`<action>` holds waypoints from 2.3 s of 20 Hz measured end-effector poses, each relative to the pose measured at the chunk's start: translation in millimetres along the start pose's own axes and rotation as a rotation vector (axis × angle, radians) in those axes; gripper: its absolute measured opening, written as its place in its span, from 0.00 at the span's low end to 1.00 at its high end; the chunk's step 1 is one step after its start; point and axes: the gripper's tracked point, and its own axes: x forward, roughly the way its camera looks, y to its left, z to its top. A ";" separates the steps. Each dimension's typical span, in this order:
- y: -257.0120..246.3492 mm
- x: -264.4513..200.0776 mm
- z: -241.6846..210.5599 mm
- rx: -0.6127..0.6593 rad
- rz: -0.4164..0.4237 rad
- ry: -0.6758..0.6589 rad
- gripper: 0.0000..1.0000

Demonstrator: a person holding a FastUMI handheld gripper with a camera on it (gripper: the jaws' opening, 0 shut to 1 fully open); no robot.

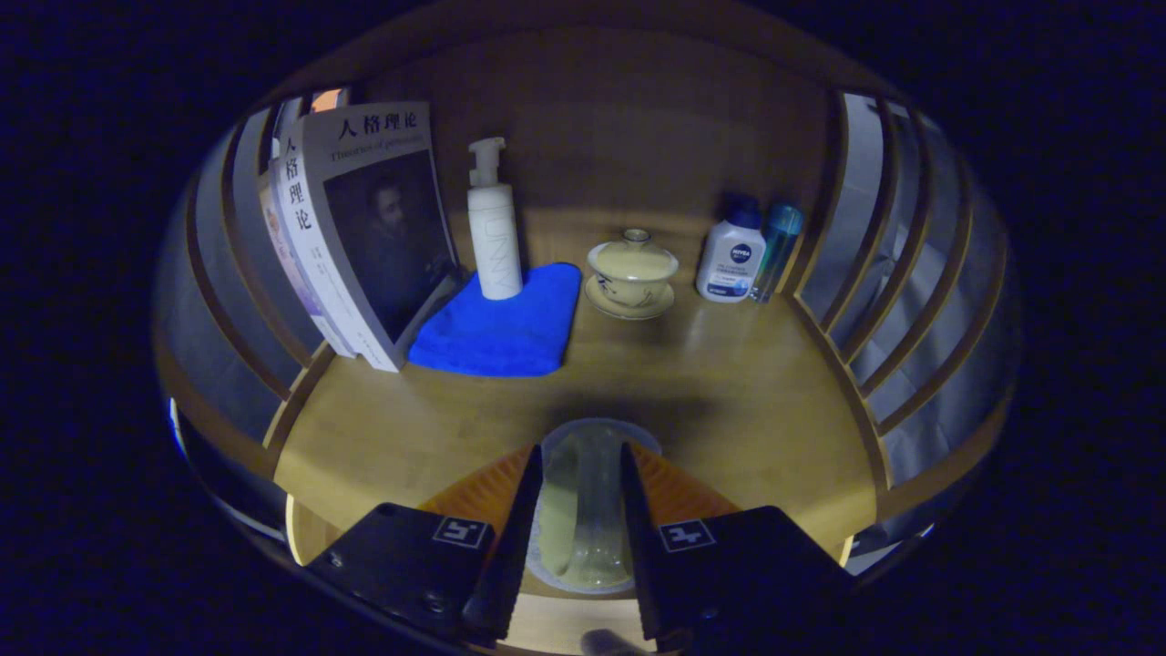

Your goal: Pull open the drawer, take out the items inside it, and place them on the countertop above the cabinet.

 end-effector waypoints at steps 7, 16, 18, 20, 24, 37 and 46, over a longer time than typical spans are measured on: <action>3.2 -37.7 11.5 -0.029 -0.018 -0.167 0.54; 18.6 -141.0 -22.7 -0.063 0.013 -0.472 0.92; 22.5 -166.7 -38.2 -0.064 0.025 -0.535 1.00; 18.3 -192.4 -49.9 -0.071 0.015 -0.605 1.00; 15.1 -235.0 -79.3 -0.048 0.020 -0.723 1.00; 2.1 -215.6 -233.4 -0.065 -0.027 -0.679 1.00; 21.3 -147.5 -312.5 -0.004 0.017 -0.469 1.00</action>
